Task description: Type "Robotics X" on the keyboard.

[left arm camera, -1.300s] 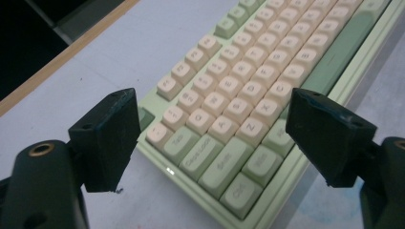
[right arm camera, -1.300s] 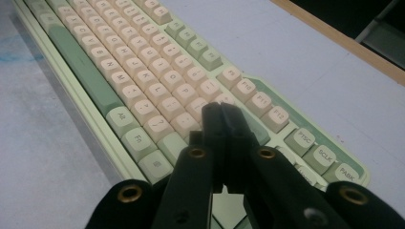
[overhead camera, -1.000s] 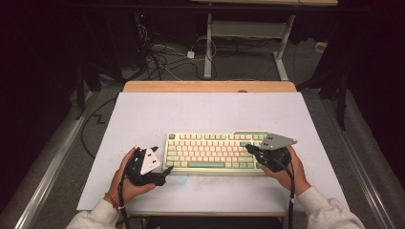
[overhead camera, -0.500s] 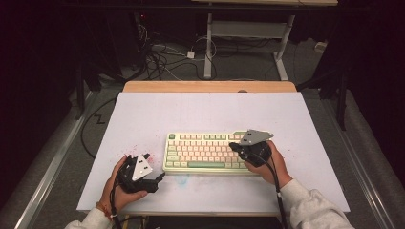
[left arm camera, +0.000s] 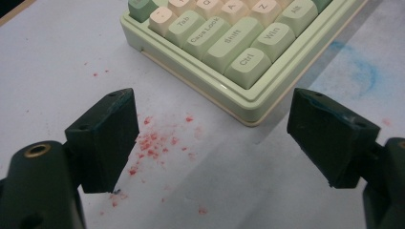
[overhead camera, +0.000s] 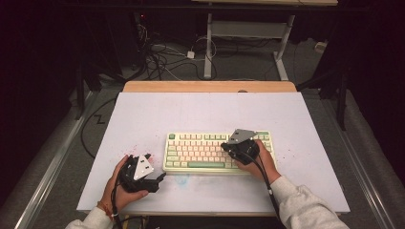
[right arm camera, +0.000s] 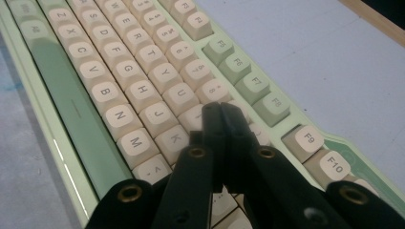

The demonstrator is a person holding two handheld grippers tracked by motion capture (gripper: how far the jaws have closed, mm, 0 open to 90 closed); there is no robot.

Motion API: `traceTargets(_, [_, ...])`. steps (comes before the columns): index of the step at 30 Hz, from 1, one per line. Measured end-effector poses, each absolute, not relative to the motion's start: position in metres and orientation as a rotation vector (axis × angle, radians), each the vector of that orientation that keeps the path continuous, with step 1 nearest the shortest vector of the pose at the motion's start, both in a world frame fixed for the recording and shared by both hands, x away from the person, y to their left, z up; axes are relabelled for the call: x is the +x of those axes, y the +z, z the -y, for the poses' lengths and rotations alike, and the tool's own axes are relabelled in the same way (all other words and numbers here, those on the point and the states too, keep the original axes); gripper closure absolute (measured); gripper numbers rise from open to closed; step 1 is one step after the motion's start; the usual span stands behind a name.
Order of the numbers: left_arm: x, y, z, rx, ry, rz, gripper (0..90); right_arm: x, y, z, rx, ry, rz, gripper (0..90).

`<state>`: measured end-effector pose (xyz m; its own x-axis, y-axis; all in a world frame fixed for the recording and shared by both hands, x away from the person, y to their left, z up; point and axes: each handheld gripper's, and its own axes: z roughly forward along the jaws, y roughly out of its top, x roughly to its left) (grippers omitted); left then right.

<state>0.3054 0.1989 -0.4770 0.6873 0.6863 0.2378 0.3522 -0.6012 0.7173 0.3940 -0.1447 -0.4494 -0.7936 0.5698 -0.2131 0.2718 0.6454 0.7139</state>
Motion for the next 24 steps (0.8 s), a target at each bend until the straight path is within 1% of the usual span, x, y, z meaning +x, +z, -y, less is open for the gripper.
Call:
traceTargets(11, [0.305,-0.478,-0.198,2.256,0.656,-0.783,16.9,0.399,-0.456,0.141,0.675,0.922,-2.463,90.0])
traceTargets(13, [0.305,-0.478,-0.198,2.257,0.656,-0.783,16.9,0.399,-0.455,0.141,0.678,0.902,-2.467,90.0])
traceTargets(18, [0.305,-0.477,-0.199,2.255,0.650,-0.783,16.9,0.393,-0.443,0.148,0.684,1.001,-2.427,90.0])
traceTargets(22, [0.307,-0.477,-0.200,2.249,0.655,-0.786,16.9,0.387,-0.433,0.157,0.673,1.072,-2.381,84.7])
traceTargets(23, [0.307,-0.477,-0.200,2.253,0.657,-0.787,16.9,0.387,-0.433,0.157,0.673,1.072,-2.381,84.7])
traceTargets(24, [0.307,-0.477,-0.200,2.257,0.658,-0.786,16.9,0.385,-0.431,0.159,0.666,1.082,-2.376,81.5])
